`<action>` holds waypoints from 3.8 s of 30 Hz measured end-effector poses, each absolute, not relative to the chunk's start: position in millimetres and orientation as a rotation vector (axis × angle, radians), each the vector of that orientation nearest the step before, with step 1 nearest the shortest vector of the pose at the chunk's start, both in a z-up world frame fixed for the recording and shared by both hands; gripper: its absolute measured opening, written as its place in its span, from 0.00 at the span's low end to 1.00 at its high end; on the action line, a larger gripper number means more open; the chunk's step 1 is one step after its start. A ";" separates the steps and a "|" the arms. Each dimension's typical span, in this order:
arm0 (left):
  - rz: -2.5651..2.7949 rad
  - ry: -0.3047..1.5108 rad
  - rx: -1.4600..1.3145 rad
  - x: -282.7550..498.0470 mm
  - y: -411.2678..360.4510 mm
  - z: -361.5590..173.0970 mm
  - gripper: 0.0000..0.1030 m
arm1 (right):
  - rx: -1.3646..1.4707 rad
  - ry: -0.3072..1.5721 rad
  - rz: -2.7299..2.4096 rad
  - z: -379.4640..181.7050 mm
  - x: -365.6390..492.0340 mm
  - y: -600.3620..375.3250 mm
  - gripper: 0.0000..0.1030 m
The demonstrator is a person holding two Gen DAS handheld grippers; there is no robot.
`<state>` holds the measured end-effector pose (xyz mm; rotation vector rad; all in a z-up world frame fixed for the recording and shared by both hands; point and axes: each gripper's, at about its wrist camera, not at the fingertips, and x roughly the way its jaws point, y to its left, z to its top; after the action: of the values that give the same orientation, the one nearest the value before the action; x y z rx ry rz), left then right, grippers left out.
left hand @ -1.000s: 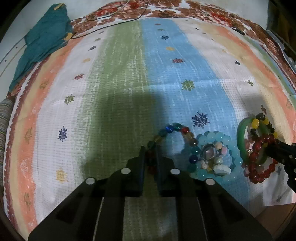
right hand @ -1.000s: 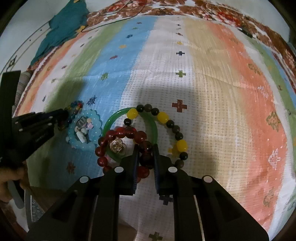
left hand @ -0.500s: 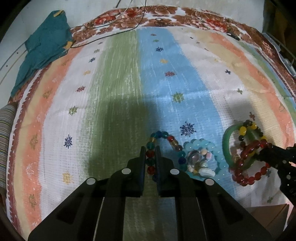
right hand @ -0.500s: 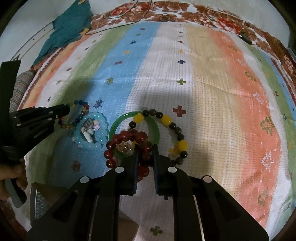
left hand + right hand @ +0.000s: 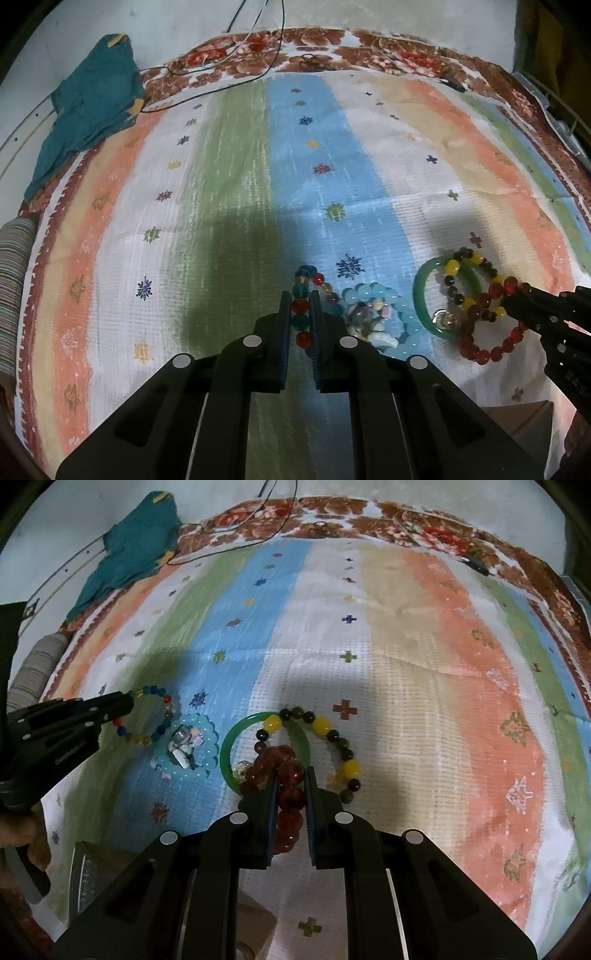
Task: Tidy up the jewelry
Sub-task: 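Lift both held bracelets and carry them over the silver tin, then open the right tool to drop the red bracelet while the left tool drops the multicolour bracelet into the tin, then move both open tools back toward the light-blue and yellow-black bracelets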
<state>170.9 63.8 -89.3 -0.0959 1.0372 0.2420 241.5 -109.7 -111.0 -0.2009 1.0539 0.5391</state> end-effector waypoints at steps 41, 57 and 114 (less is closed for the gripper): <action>0.135 0.852 -0.103 91.9 11.1 1.1 0.09 | -0.120 0.798 0.532 -33.6 171.8 -149.4 0.14; 0.097 0.819 -0.100 61.9 1.6 14.5 0.09 | -0.146 0.741 0.575 -19.1 137.6 -150.1 0.14; 0.196 0.902 -0.175 46.9 16.9 -6.1 0.55 | -0.081 0.869 0.530 -41.8 135.6 -176.4 0.61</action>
<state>46.9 16.9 -6.1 -0.1745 0.9023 0.1958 135.6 -176.4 -41.8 -0.0808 0.8685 0.5299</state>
